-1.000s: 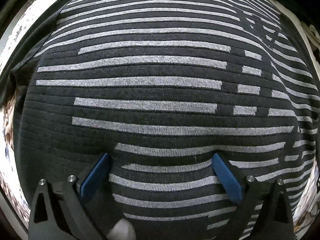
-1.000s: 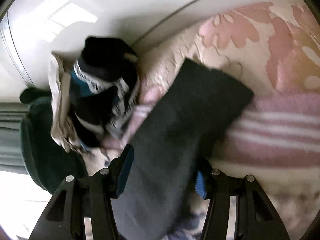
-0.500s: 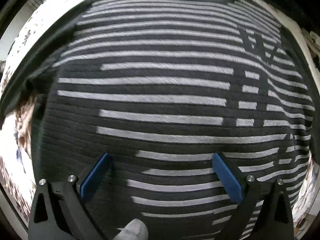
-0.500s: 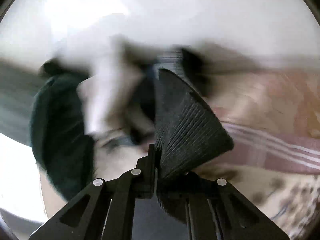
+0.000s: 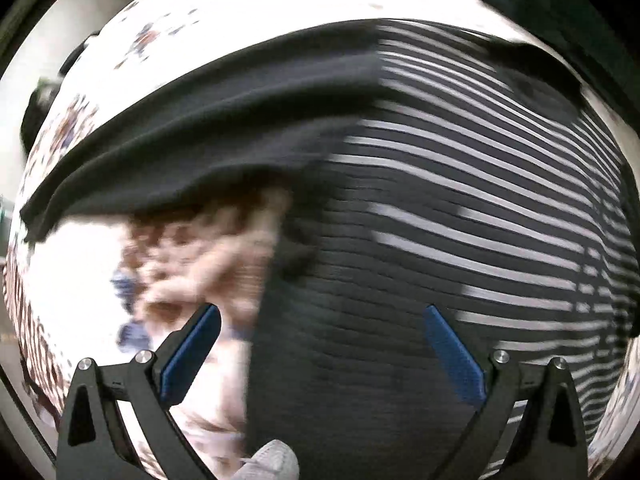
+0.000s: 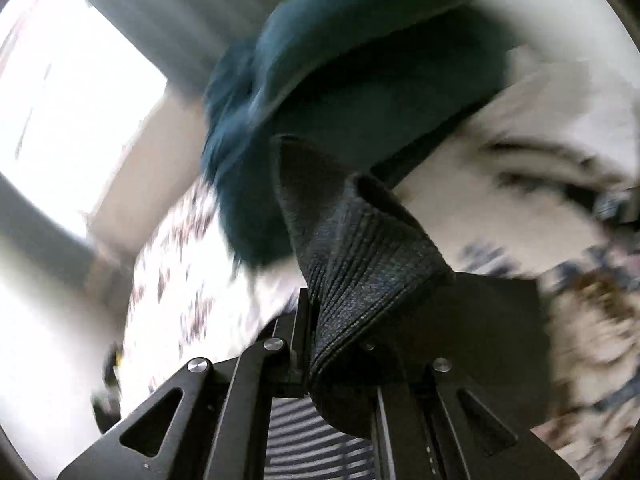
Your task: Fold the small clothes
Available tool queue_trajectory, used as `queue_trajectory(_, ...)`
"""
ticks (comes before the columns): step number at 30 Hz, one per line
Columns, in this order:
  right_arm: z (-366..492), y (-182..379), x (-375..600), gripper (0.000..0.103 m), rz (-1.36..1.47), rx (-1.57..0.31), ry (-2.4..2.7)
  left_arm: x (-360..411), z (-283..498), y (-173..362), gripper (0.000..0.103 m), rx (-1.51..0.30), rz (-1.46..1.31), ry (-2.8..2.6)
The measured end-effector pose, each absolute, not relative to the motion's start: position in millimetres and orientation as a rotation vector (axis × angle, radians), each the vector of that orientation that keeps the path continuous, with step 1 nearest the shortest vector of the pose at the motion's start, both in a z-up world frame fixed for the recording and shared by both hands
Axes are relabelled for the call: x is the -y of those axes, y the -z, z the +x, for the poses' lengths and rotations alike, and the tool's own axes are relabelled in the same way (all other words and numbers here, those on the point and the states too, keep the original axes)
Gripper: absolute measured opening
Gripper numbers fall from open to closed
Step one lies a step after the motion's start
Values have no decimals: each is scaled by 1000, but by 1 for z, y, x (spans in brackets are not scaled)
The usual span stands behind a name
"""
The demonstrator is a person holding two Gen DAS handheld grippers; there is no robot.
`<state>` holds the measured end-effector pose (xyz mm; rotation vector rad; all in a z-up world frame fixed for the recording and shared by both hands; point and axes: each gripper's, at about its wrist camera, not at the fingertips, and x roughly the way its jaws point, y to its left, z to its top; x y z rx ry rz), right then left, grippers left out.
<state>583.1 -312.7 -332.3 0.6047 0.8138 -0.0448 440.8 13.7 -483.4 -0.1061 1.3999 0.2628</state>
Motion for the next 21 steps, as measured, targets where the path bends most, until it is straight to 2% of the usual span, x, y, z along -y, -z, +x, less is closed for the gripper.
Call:
queue_trajectory(8,644,484,44,7,206,-1052,-82,-116,419,494,103,-1400,-183,-354)
queue_trajectory(12,656,525,-29,7,66,-1082,-102,-155,416,499,103,-1397,-219,-382)
queue_trajectory(16,643,539,-78,7,-50,-1097,-83,-192,422,503,103,-1385,-258,-419)
queue_trajectory(19,639,544,-82,11,35,-1206,-91,-223,414,496,103,-1343,-338,-459)
queue_trajectory(21,640,540,-63,18,323,-1280,-239,-250,400,490,103,-1300,-430,-493)
